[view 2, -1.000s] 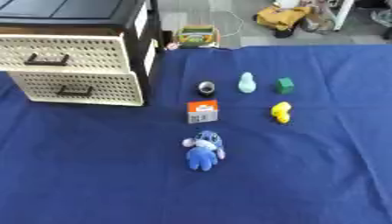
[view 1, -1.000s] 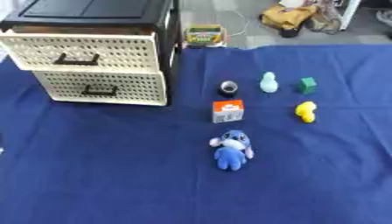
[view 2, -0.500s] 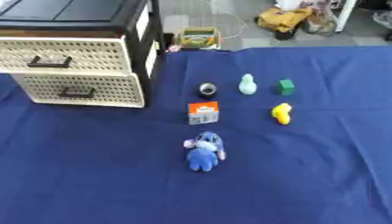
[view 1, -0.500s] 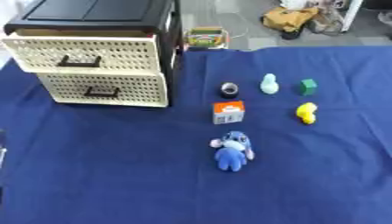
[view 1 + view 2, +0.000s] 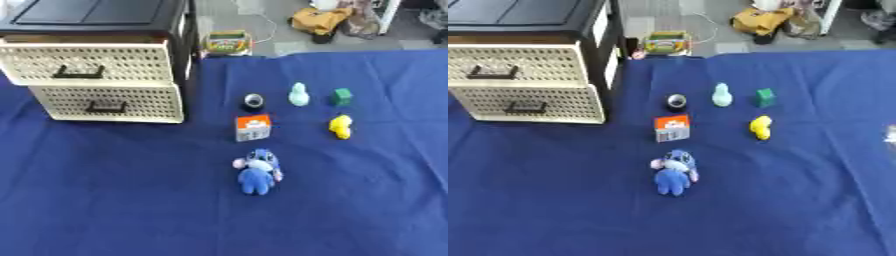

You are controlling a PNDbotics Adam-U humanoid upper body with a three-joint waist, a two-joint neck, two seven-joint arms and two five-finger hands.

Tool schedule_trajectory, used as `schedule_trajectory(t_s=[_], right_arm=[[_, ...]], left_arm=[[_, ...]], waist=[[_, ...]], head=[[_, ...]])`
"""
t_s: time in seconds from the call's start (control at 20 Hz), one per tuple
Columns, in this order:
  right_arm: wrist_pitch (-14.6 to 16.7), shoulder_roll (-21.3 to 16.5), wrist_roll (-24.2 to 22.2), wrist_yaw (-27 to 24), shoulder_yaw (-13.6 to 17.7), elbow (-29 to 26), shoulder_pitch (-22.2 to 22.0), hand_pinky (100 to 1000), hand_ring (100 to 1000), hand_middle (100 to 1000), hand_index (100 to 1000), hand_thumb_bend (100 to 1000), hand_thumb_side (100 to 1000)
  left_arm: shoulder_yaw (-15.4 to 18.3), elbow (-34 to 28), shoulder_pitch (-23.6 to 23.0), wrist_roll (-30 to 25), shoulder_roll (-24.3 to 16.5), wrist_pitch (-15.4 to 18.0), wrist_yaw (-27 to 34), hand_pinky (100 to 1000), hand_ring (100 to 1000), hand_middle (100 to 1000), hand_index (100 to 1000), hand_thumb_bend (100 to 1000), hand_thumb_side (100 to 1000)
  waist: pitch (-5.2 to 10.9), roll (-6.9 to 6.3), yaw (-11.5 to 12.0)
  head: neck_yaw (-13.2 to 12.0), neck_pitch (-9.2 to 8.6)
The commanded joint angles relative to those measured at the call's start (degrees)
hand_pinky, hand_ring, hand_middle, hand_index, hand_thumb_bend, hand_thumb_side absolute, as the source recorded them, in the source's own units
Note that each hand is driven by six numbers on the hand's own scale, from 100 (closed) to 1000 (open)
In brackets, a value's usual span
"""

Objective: Pick up objects from table and place into drawer.

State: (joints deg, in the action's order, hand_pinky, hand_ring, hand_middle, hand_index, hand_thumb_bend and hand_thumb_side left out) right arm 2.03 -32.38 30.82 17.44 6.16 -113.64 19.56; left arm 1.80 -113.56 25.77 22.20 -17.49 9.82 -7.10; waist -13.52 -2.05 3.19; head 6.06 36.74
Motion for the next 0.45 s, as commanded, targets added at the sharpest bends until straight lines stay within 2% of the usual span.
schedule_trajectory(t_s=[0.05,0.45], right_arm=[[0.2,-0.9,-0.7,0.7,0.8,-1.0,0.3,702,716,638,851,412,1000],[0.5,-0.7,-0.8,0.7,1.1,-1.0,0.2,703,715,635,851,409,1000]], left_arm=[[0.4,-1.0,0.9,0.0,-0.4,0.4,-0.2,694,643,602,926,100,968],[0.5,-1.0,1.3,0.2,0.3,0.5,-0.4,696,643,603,927,100,968]], waist=[[0.67,0.12,0.0],[-0.01,-0.01,-0.4]], head=[[1.0,0.24],[0.8,-0.38]])
